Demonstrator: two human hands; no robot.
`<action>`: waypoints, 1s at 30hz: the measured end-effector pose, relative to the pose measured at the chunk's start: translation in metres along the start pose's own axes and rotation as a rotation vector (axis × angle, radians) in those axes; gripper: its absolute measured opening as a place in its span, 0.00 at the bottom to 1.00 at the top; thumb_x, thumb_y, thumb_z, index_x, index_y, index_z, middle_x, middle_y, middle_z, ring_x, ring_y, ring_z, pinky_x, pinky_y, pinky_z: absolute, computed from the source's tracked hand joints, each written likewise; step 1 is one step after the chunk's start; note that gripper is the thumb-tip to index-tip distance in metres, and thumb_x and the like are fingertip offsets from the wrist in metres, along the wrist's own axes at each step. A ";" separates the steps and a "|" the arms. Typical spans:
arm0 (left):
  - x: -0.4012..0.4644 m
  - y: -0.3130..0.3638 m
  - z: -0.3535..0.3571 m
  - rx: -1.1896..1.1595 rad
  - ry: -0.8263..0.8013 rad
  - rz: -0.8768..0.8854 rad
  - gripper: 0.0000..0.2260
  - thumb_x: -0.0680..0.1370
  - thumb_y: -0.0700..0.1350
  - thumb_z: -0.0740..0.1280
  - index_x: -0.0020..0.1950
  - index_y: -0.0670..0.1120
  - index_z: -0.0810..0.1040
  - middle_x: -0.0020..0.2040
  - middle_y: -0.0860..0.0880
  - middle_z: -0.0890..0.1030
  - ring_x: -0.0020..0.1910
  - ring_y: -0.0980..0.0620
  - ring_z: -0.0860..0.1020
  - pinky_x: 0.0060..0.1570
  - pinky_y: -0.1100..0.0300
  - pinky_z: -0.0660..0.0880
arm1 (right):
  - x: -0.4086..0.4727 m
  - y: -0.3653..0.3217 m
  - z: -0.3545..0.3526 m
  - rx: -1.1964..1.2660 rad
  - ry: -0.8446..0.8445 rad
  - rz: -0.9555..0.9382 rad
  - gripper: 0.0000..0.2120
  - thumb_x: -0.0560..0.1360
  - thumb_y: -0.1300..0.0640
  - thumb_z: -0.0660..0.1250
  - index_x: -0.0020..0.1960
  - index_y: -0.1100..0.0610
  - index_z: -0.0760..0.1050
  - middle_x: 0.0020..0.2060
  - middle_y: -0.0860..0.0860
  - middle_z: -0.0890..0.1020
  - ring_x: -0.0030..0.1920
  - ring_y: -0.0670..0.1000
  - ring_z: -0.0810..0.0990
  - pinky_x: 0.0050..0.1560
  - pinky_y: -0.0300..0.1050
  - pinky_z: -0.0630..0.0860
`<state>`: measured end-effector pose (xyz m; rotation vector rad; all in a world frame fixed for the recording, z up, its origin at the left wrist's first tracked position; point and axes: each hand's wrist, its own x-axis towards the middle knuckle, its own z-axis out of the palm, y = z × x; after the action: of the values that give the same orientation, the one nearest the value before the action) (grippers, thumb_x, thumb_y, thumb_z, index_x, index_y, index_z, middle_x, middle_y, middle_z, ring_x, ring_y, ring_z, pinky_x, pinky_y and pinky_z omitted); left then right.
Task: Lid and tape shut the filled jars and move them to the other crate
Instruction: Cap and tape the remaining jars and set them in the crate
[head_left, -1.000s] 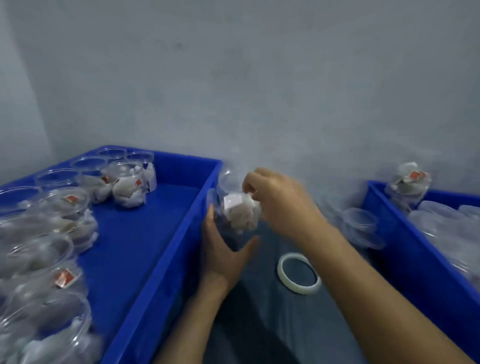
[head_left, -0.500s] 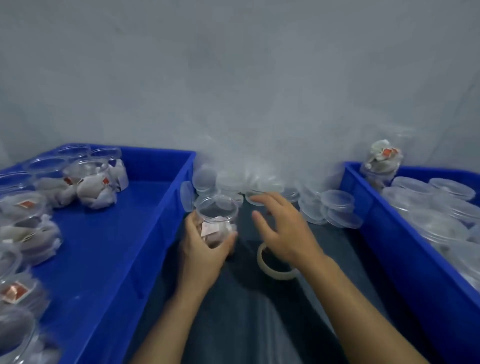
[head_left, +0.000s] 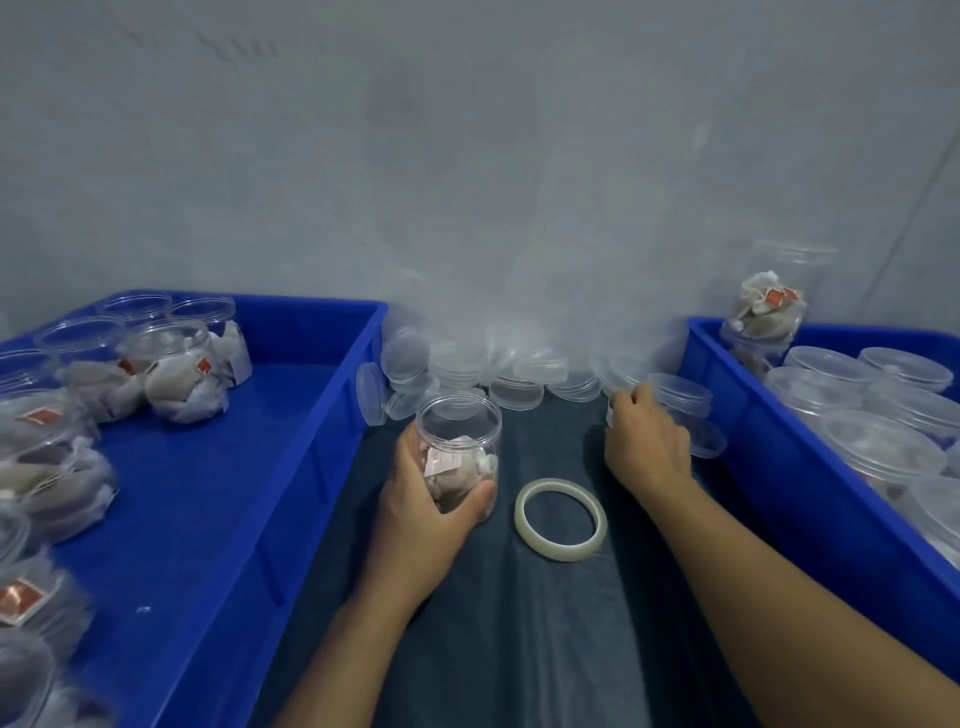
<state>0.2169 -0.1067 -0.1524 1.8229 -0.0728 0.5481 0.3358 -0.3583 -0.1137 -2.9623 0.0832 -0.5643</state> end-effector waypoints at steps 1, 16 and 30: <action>0.000 -0.001 0.000 -0.004 -0.002 -0.002 0.37 0.71 0.50 0.82 0.75 0.63 0.68 0.62 0.67 0.81 0.57 0.67 0.82 0.50 0.78 0.73 | 0.002 0.000 0.000 -0.025 -0.011 0.002 0.11 0.80 0.62 0.67 0.62 0.56 0.73 0.60 0.55 0.77 0.56 0.59 0.80 0.51 0.55 0.78; 0.001 0.001 -0.001 0.010 -0.004 -0.032 0.39 0.71 0.50 0.82 0.77 0.63 0.66 0.62 0.68 0.79 0.59 0.68 0.80 0.51 0.78 0.73 | 0.020 -0.002 0.002 0.576 -0.019 -0.006 0.18 0.79 0.64 0.71 0.62 0.45 0.77 0.45 0.42 0.79 0.49 0.51 0.81 0.48 0.53 0.80; -0.004 0.014 -0.003 0.136 0.114 0.018 0.48 0.71 0.64 0.77 0.85 0.60 0.54 0.78 0.56 0.70 0.74 0.62 0.69 0.69 0.60 0.70 | -0.063 -0.069 -0.079 1.652 -0.103 -0.098 0.18 0.86 0.68 0.57 0.73 0.58 0.72 0.39 0.53 0.72 0.34 0.48 0.79 0.44 0.48 0.85</action>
<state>0.2074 -0.1097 -0.1407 1.9207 0.0261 0.6824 0.2504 -0.2936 -0.0539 -1.3654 -0.3575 -0.2271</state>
